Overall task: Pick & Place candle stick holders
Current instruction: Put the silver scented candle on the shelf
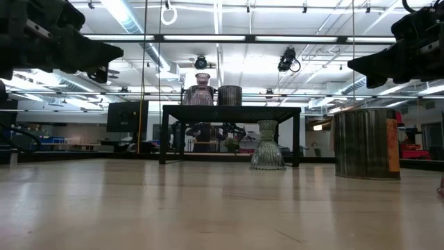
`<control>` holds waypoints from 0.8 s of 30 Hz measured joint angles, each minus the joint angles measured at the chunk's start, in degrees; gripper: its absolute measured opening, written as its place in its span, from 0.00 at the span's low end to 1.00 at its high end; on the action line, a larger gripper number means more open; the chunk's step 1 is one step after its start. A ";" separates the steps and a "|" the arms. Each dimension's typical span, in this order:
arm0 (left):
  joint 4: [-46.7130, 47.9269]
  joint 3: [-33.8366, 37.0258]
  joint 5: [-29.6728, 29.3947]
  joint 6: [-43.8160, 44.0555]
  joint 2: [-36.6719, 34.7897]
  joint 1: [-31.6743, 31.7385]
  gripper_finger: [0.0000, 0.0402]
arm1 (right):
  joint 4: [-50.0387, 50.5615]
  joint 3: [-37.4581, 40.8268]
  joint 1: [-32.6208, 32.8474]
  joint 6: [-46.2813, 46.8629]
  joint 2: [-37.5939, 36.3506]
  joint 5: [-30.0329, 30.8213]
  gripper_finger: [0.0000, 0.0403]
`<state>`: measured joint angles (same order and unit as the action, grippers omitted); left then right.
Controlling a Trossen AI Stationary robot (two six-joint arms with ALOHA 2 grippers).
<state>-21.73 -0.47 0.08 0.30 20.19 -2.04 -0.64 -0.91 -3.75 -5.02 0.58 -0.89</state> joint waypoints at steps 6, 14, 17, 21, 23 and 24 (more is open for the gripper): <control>6.50 0.00 0.18 -1.06 -4.84 0.00 0.00 | 0.00 -0.01 -0.02 -0.02 0.00 0.00 0.05; 12.34 0.02 0.07 -1.60 -9.96 0.00 0.00 | 0.00 -0.01 0.00 -0.01 0.00 0.00 0.05; 14.99 0.02 0.07 -2.16 -11.93 0.00 0.00 | 0.00 -0.02 -0.01 -0.01 0.00 0.00 0.05; 16.89 0.02 0.05 -2.43 -13.82 0.00 0.00 | 0.00 -0.02 -0.02 0.00 -0.02 0.00 0.05; 17.39 0.04 0.05 -2.43 -14.43 0.00 0.00 | 0.00 -0.01 0.00 -0.01 0.00 0.00 0.05; 17.69 0.04 0.04 -2.44 -14.77 0.00 0.00 | 0.00 -0.02 -0.01 -0.01 -0.02 0.00 0.05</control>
<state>-4.04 -0.43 0.12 -2.15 5.42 -2.04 -0.64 -0.93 -3.76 -5.03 0.56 -0.89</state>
